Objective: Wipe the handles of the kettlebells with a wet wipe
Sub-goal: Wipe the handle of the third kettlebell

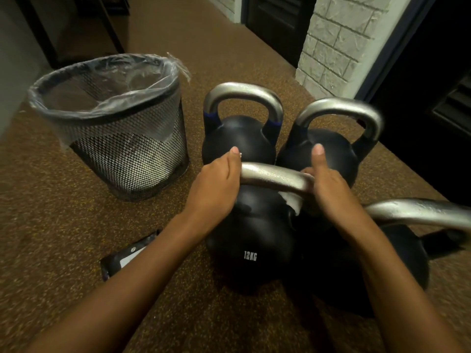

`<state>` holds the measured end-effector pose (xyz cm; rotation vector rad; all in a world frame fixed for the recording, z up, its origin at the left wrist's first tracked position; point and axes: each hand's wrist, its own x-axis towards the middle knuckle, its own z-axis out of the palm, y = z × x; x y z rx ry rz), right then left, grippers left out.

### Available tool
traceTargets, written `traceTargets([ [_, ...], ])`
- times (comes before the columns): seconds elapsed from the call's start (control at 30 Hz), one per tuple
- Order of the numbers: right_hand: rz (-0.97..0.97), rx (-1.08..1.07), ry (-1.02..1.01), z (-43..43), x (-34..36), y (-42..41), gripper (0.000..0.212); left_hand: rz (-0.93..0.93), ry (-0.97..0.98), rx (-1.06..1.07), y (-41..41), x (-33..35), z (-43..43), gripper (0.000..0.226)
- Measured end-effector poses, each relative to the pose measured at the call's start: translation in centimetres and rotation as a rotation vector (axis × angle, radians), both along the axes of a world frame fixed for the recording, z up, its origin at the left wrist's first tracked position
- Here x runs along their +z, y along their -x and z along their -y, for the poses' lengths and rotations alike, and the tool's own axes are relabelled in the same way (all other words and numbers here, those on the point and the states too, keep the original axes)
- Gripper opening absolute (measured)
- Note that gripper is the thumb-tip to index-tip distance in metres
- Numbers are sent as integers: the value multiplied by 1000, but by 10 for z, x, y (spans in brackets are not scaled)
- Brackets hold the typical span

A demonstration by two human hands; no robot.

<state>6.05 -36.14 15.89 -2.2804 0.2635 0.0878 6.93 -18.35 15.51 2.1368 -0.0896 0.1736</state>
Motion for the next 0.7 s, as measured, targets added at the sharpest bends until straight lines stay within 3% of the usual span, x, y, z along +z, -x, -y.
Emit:
traceTargets([
  [0.07, -18, -65, -64, 4, -5, 2, 86, -2, -7, 5, 0, 0, 0, 44],
  [0.13, 9, -47, 4, 0, 0, 5, 76, -7, -23, 3, 0, 0, 1, 44],
  [0.2, 158, 11, 270, -14, 7, 9, 70, -5, -27, 2, 0, 0, 1, 43],
  [0.3, 305, 56, 626, -47, 16, 16, 83, 11, -26, 25, -1, -2, 2, 41],
  [0.47, 363, 107, 677, -78, 11, 19, 61, 19, -18, 4, -1, -3, 0, 42],
  [0.7, 241, 61, 631, -43, 13, 21, 62, 6, -20, 7, 0, -2, 1, 41],
])
